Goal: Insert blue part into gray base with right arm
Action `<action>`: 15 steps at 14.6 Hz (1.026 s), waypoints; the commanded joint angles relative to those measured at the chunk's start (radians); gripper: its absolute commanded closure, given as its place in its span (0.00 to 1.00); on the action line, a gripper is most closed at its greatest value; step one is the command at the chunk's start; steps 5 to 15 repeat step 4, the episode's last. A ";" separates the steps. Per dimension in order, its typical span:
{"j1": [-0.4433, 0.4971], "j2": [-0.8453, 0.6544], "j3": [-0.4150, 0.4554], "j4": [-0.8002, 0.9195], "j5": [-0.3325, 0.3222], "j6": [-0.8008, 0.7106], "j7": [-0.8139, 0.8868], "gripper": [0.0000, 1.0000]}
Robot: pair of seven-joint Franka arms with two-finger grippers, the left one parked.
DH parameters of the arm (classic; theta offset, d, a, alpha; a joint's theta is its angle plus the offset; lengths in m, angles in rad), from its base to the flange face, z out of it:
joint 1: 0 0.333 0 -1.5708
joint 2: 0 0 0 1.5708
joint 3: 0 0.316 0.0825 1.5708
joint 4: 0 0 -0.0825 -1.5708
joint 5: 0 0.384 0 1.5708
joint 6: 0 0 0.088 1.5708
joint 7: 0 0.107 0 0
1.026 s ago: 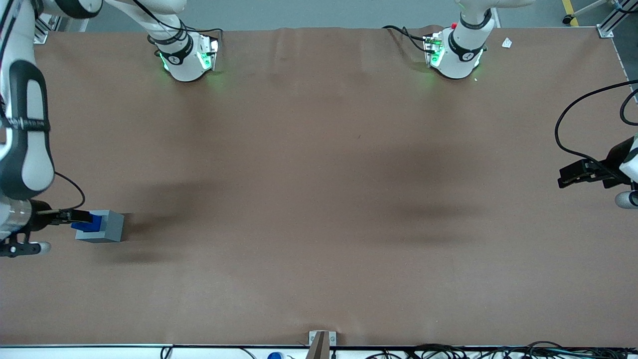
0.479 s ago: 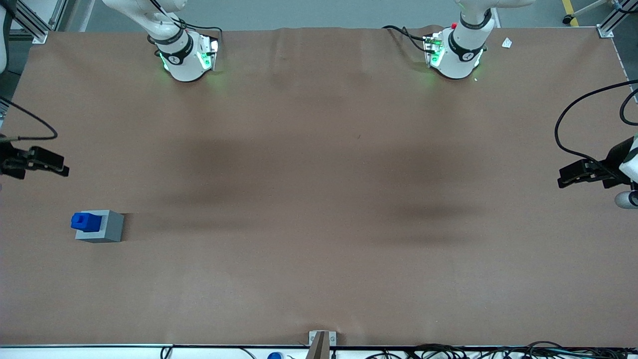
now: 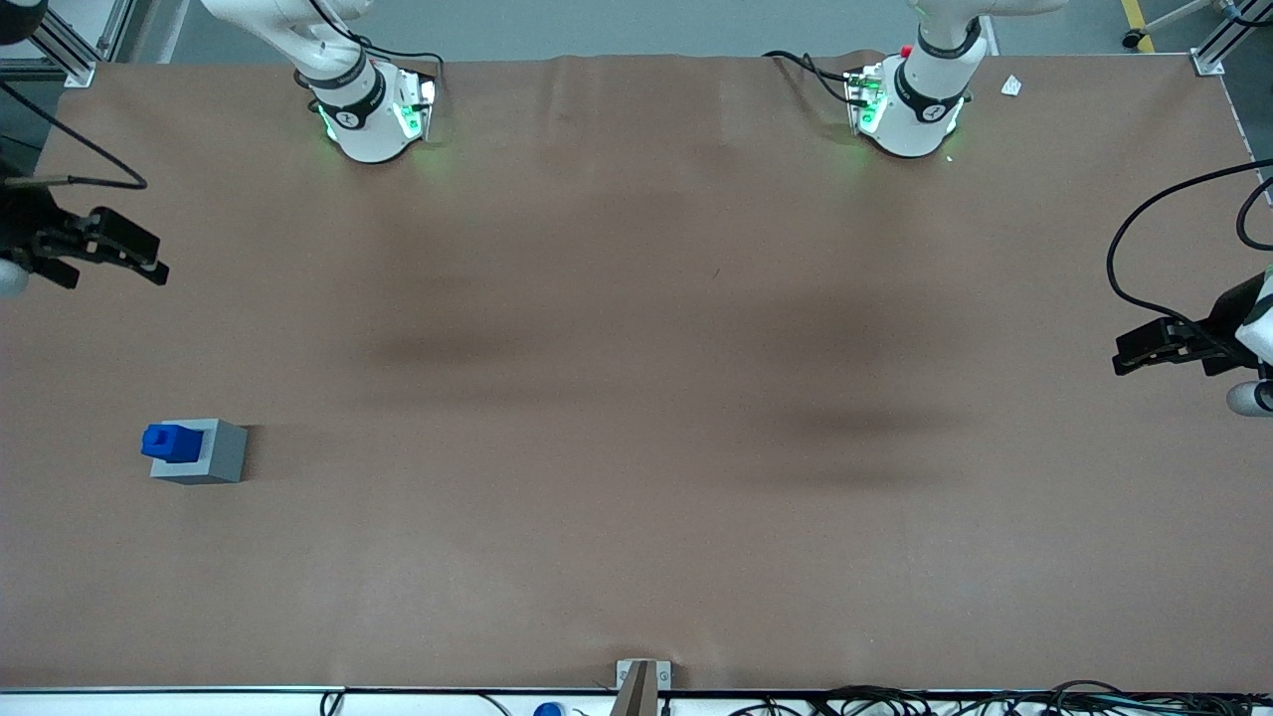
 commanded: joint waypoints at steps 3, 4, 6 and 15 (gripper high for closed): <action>0.002 -0.037 -0.006 -0.027 0.010 0.001 0.045 0.00; 0.004 -0.037 -0.005 -0.029 0.010 -0.003 0.043 0.00; 0.004 -0.037 -0.005 -0.029 0.010 -0.003 0.043 0.00; 0.004 -0.037 -0.005 -0.029 0.010 -0.003 0.043 0.00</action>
